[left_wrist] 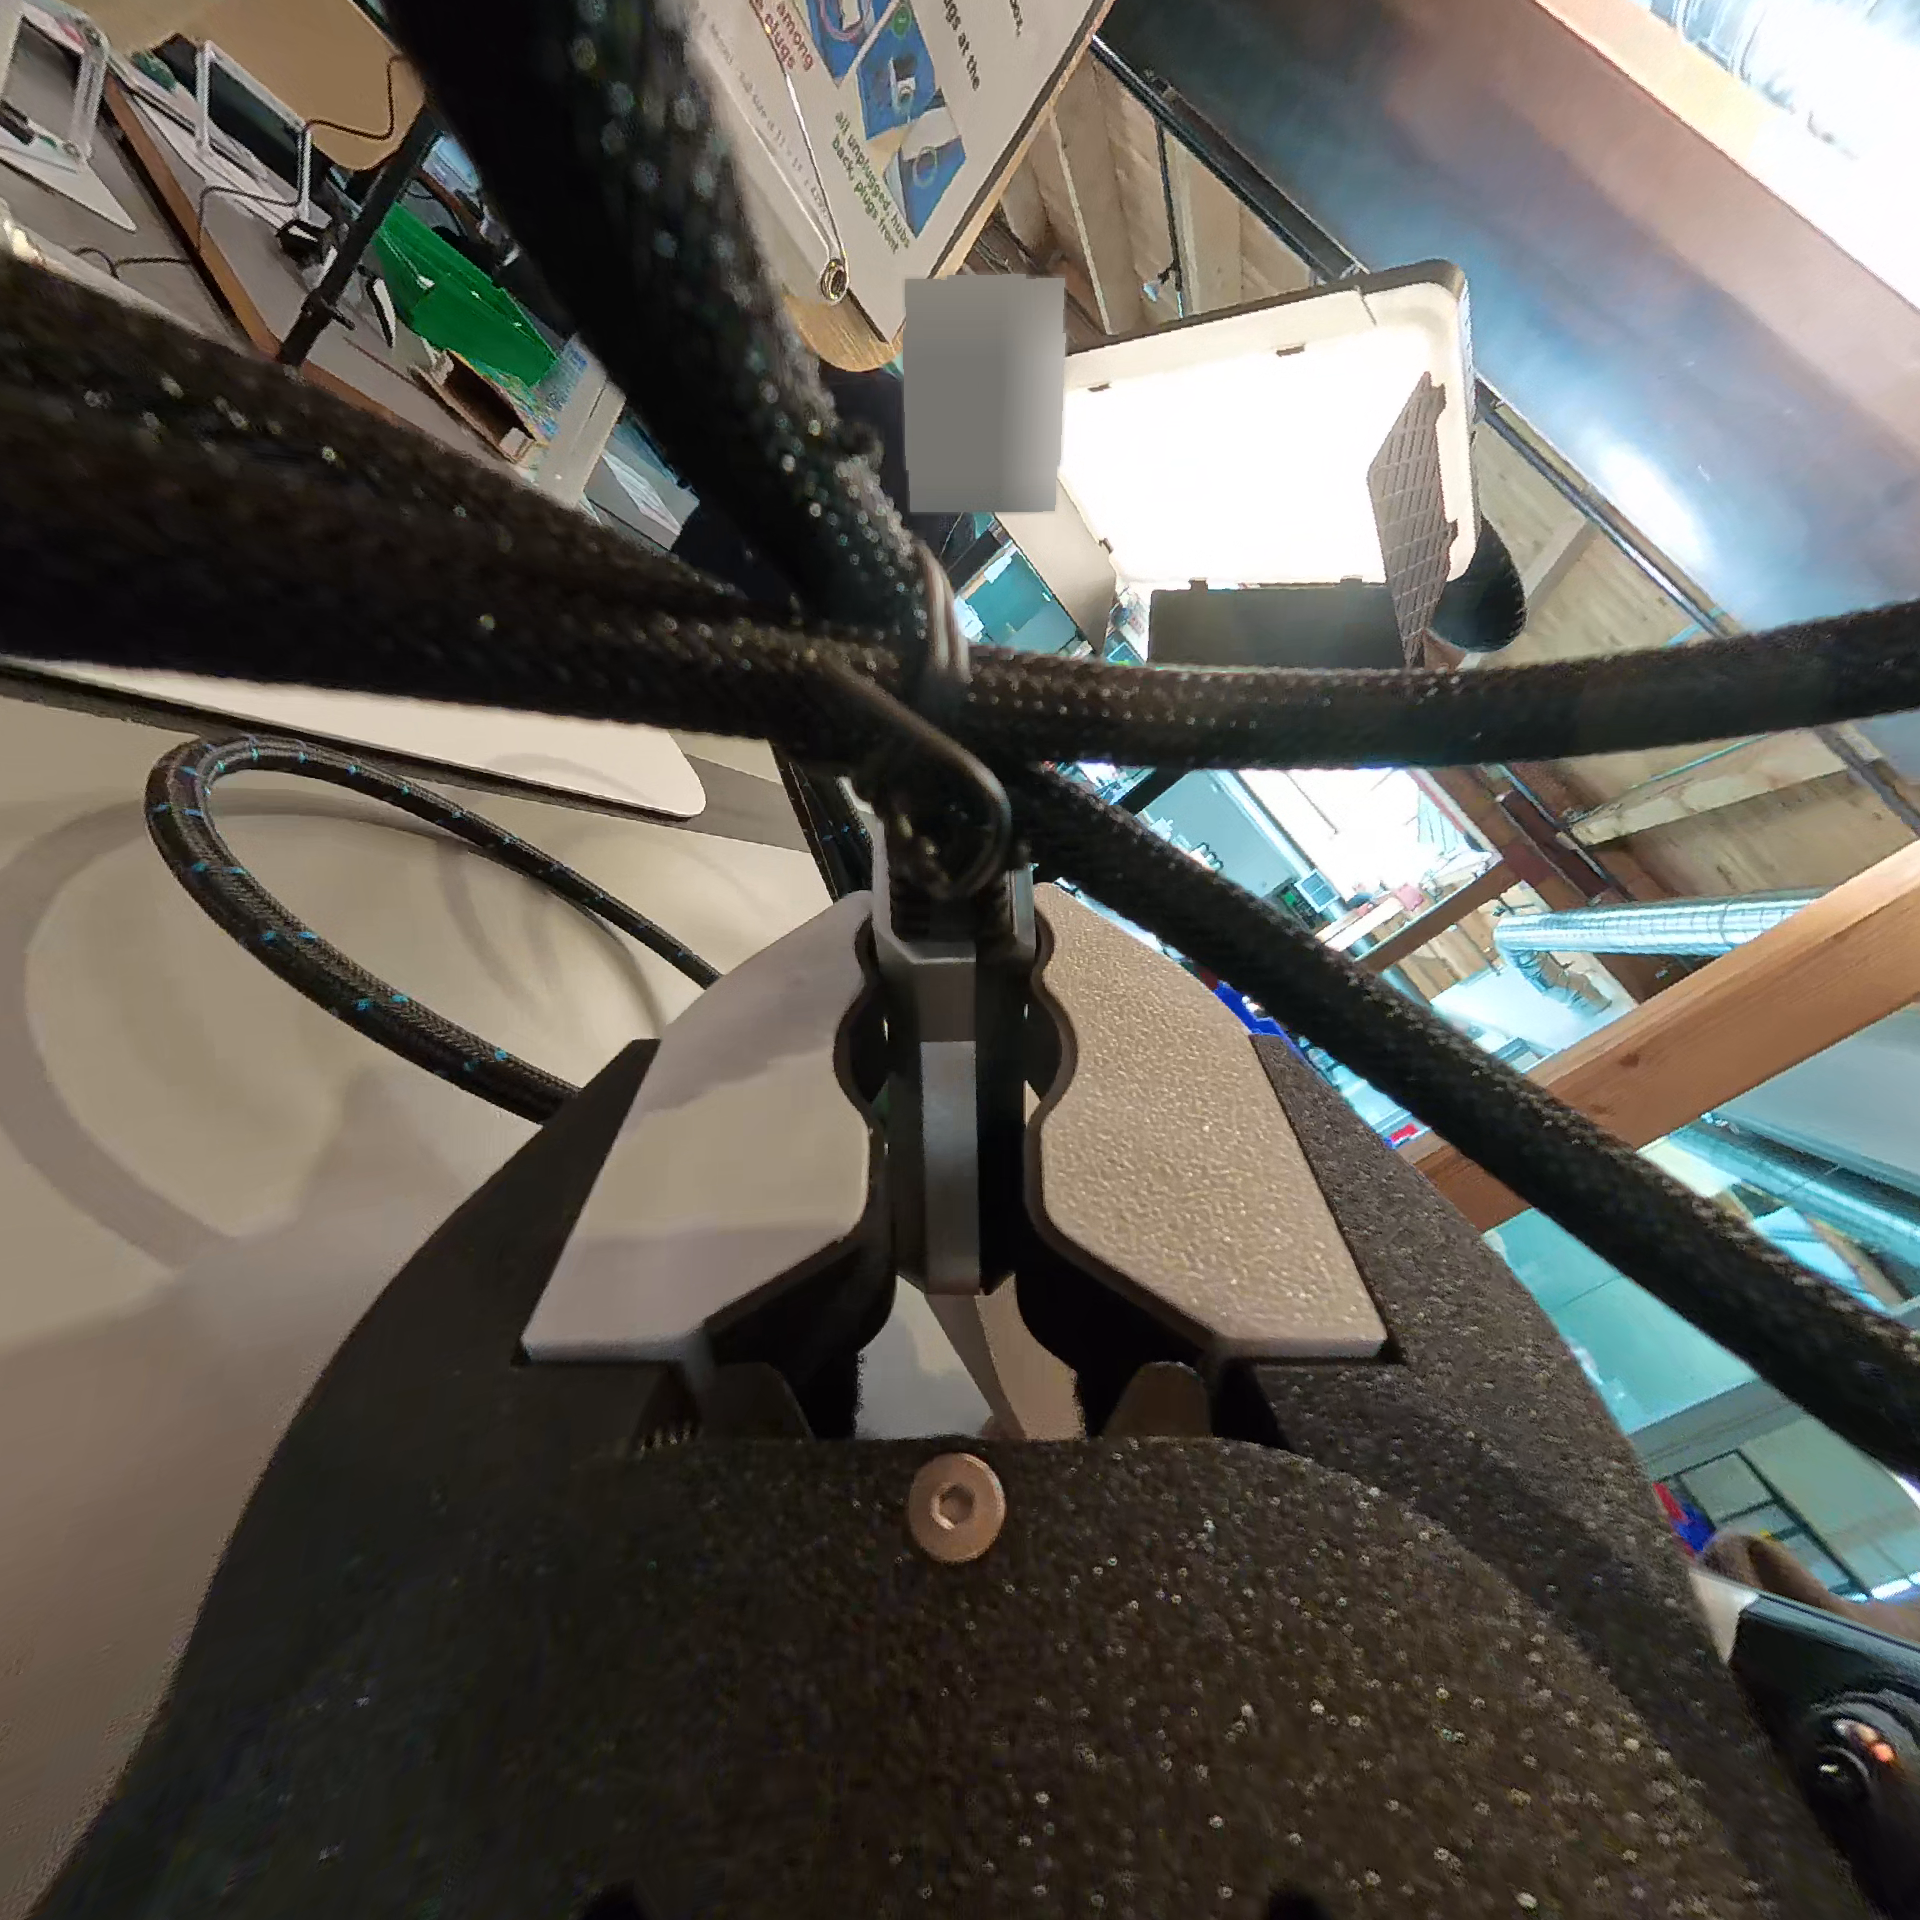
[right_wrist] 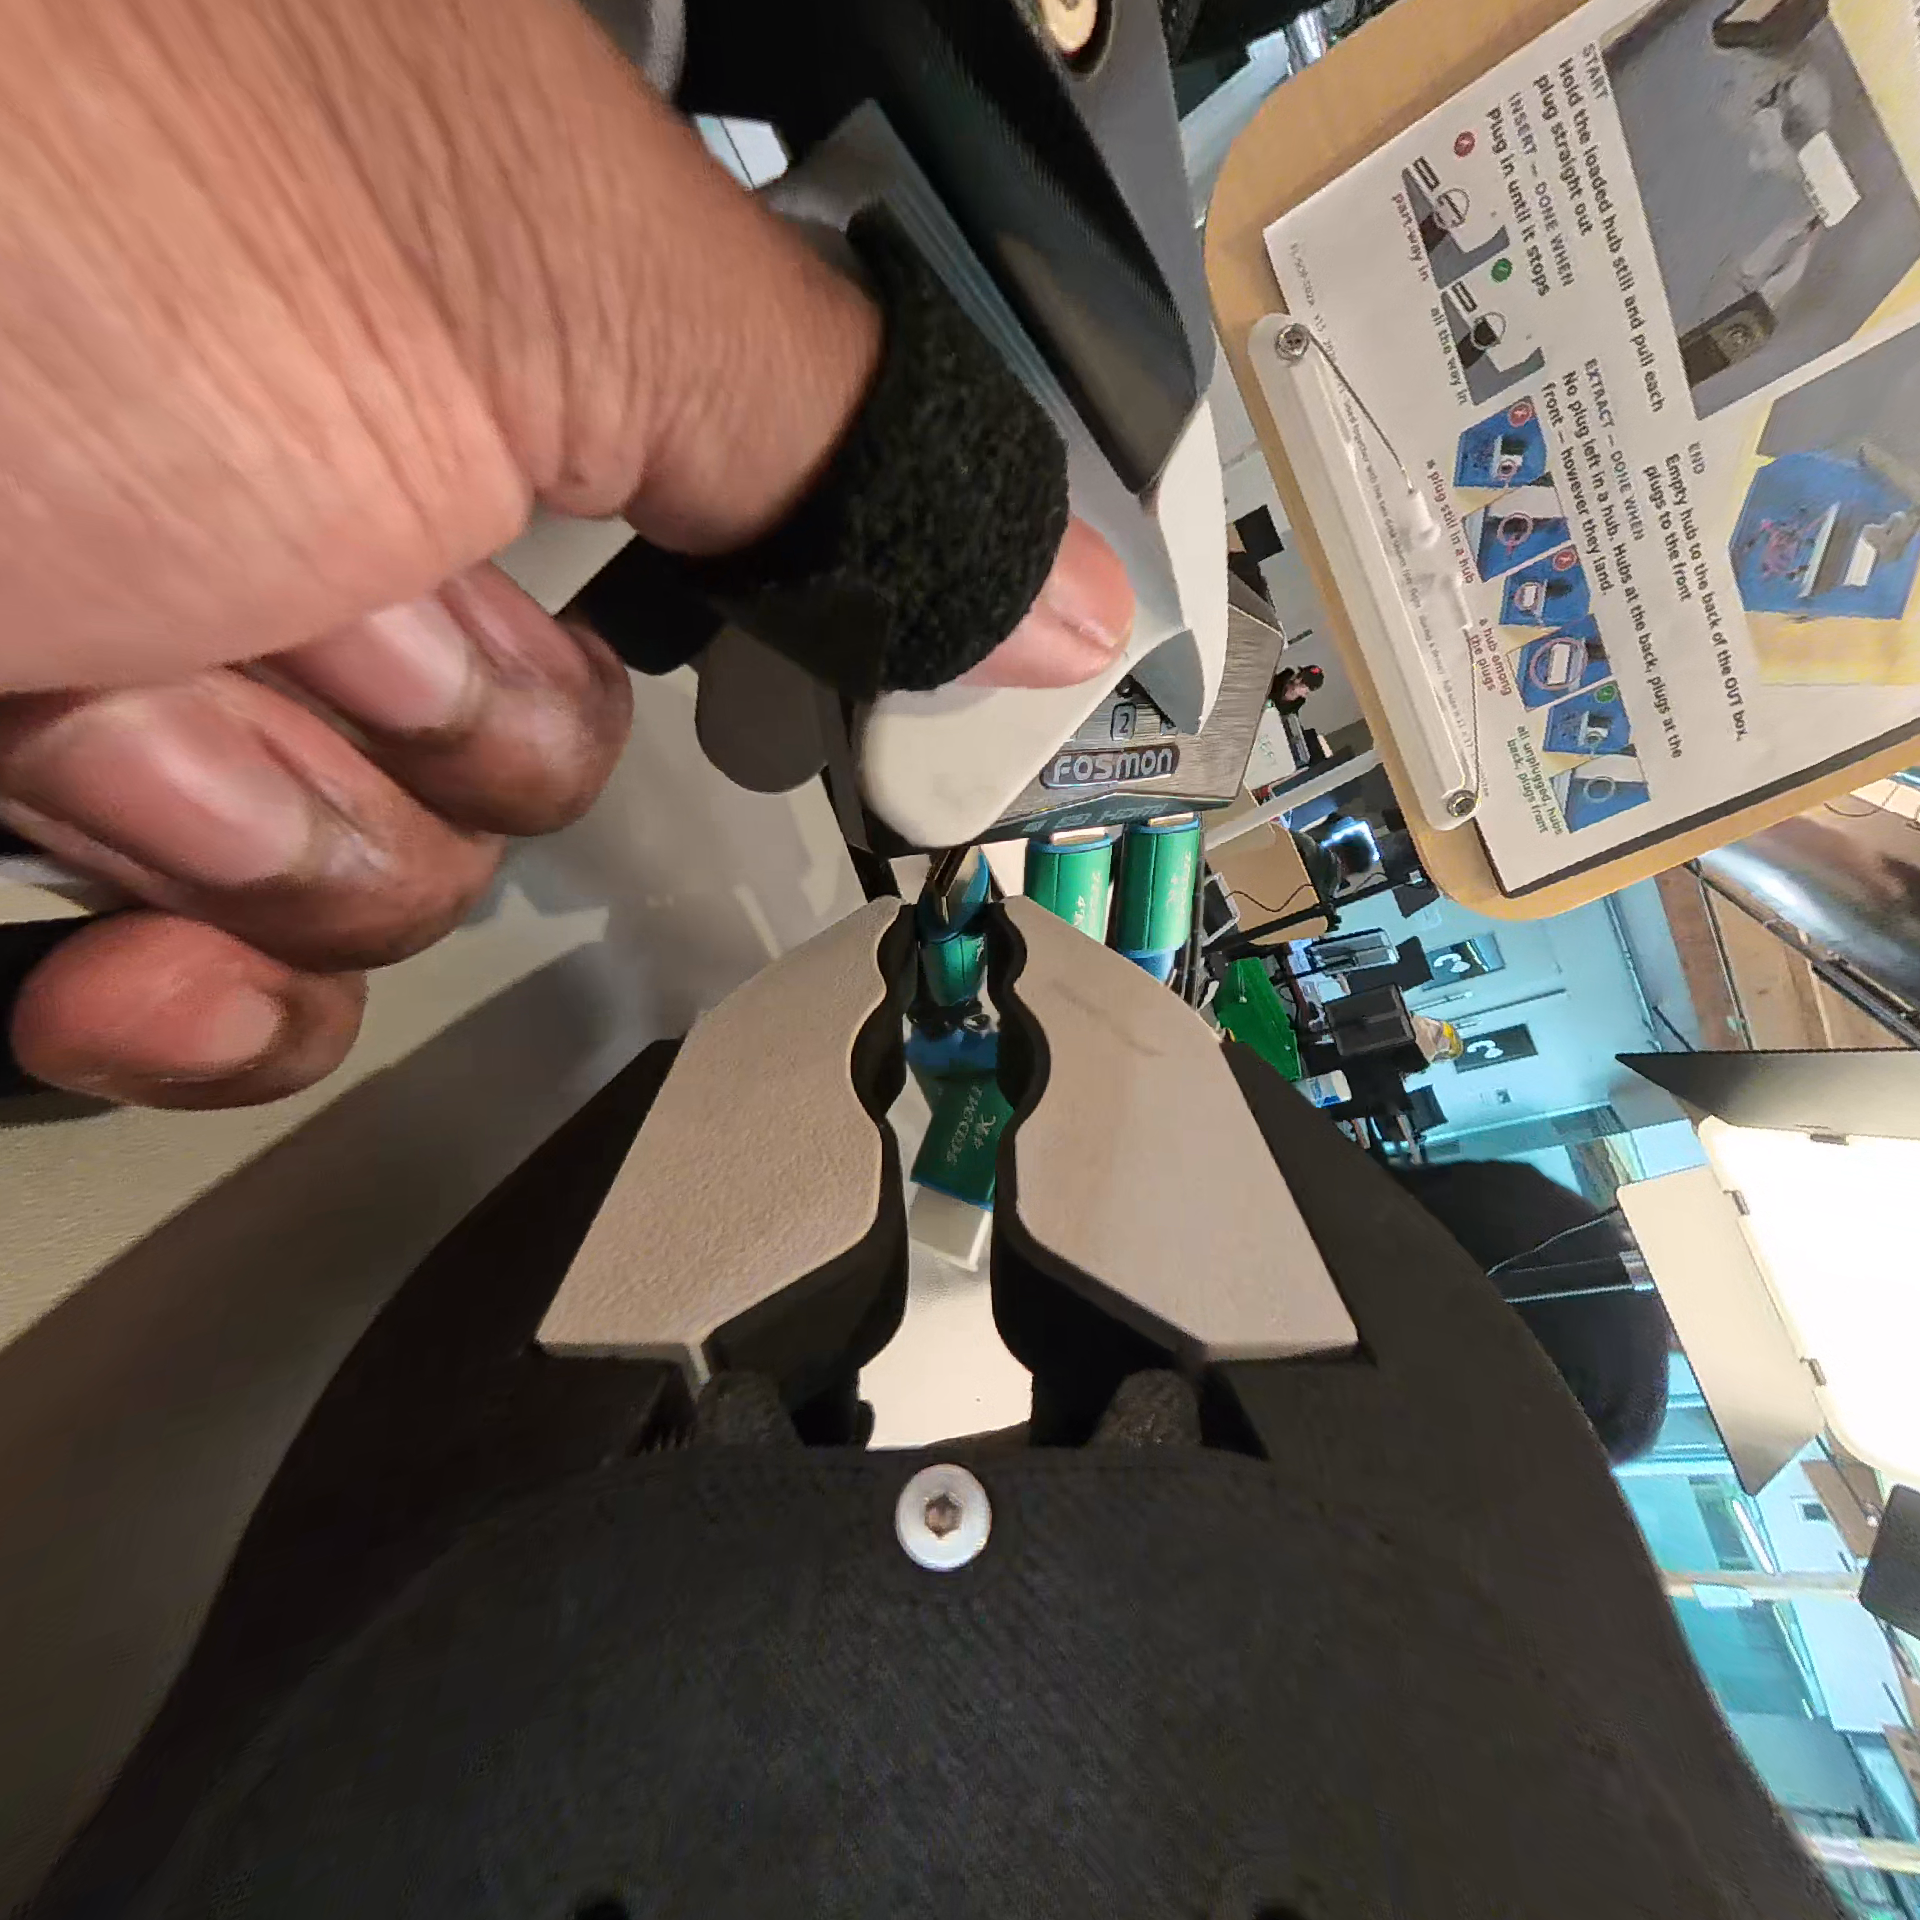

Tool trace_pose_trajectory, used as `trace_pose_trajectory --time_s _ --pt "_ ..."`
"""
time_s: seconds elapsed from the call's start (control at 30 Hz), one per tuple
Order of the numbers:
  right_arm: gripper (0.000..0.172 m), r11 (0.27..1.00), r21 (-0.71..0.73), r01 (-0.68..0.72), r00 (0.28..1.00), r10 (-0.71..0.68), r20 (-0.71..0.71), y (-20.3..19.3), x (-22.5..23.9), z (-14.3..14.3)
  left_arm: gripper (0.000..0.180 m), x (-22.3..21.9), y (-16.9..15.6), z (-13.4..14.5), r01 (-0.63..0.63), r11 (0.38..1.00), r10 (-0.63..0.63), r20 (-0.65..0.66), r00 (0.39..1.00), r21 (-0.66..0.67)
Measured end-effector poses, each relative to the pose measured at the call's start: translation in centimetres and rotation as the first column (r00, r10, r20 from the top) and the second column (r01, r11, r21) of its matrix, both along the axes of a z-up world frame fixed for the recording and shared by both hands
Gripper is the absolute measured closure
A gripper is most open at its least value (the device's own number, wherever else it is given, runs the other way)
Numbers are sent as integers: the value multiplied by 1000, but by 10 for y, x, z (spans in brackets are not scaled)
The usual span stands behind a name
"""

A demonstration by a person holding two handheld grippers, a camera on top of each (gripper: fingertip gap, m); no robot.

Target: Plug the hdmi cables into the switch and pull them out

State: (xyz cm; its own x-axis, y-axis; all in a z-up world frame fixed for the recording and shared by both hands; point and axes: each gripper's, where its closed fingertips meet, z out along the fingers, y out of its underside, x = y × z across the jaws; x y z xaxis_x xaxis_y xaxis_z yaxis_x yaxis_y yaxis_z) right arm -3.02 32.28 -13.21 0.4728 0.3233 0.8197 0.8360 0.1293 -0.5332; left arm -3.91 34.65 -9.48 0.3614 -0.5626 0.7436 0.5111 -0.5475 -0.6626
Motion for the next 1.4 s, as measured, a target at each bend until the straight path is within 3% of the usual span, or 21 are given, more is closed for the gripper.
trace_pose_trajectory --time_s 0.23,0.4,0.63,0.83,1.0,1.13,1.27,1.4 --pt "160 1000 8 -13 1000 13 23 -2 -2 0 159 -6 2 -4 -3 990 27 177 984 -139" --pt "161 1000 6 11 995 -12 100 0 2 -5 159 -5 1 -13 -94 976 125 148 981 -198" --pt "160 997 30 -70 995 67 74 -6 -5 -1 158 -12 1 -7 -61 979 109 252 961 -192" --pt "157 987 -22 -159 986 160 53 -20 -18 -9 159 -27 6 -2 -47 990 71 181 981 -134" --pt "146 965 -146 -220 975 212 -68 -39 -29 -13 159 -52 15 -2 -88 984 118 196 973 -157" --pt "137 909 -310 -280 936 187 -298 -60 -38 -11 158 -71 22 -1 -115 979 149 207 967 -169" --pt "130 860 -434 -269 881 38 -471 -56 -23 -6 158 -94 29 5 -153 974 190 241 952 -164" --pt "121 820 -539 -189 871 -113 -477 -35 13 -18 158 -104 32 0 -170 966 215 240 947 -194"
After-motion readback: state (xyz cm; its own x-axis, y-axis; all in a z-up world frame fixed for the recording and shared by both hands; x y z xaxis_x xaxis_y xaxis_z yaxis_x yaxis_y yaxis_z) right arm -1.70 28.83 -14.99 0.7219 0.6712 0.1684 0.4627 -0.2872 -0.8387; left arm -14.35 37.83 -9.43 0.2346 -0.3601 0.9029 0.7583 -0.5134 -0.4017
